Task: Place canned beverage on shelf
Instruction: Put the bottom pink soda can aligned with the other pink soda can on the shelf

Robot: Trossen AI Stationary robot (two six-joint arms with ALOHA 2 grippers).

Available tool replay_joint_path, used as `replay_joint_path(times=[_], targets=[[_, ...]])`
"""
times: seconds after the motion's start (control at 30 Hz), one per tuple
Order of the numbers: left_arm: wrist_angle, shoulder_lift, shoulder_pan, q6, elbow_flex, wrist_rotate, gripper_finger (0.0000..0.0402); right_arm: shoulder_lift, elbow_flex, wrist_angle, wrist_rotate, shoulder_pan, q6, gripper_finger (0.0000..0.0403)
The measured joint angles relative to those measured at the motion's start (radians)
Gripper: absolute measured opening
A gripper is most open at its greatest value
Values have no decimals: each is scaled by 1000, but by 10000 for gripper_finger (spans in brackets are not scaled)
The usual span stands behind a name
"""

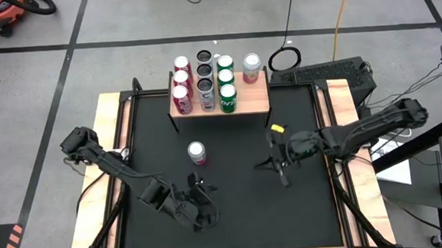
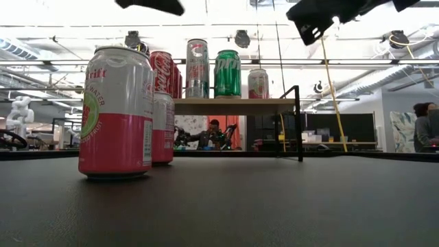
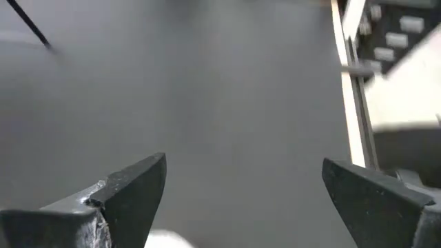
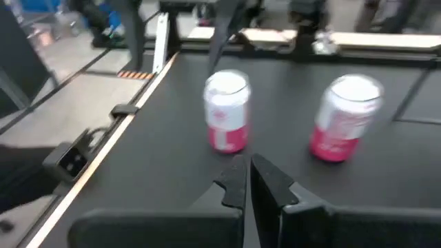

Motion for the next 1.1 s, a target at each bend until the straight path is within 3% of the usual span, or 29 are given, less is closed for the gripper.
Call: replay_joint_path(times=[0.13, 0.43, 0.57, 0.67, 0.97, 1.1], targets=[[-122, -5, -16, -73, 0, 86, 389, 90, -2, 92, 1, 65, -2, 0], [-227, -35, -18, -101, 0, 95, 389, 257, -1, 323, 1, 135, -6, 0], [-347, -46, -15, -102, 0, 90, 389, 310, -1, 365, 2, 140, -4, 0], [-427, -46, -4, -101, 0, 145, 389, 345, -1, 388, 4, 140, -3, 0], [-416, -45, 64, -52, -7, 156, 389, 440, 0, 427, 4, 141, -3, 0], [-363, -40, 109, -20, -33, 247, 389, 451, 0, 427, 4, 141, -3, 0]])
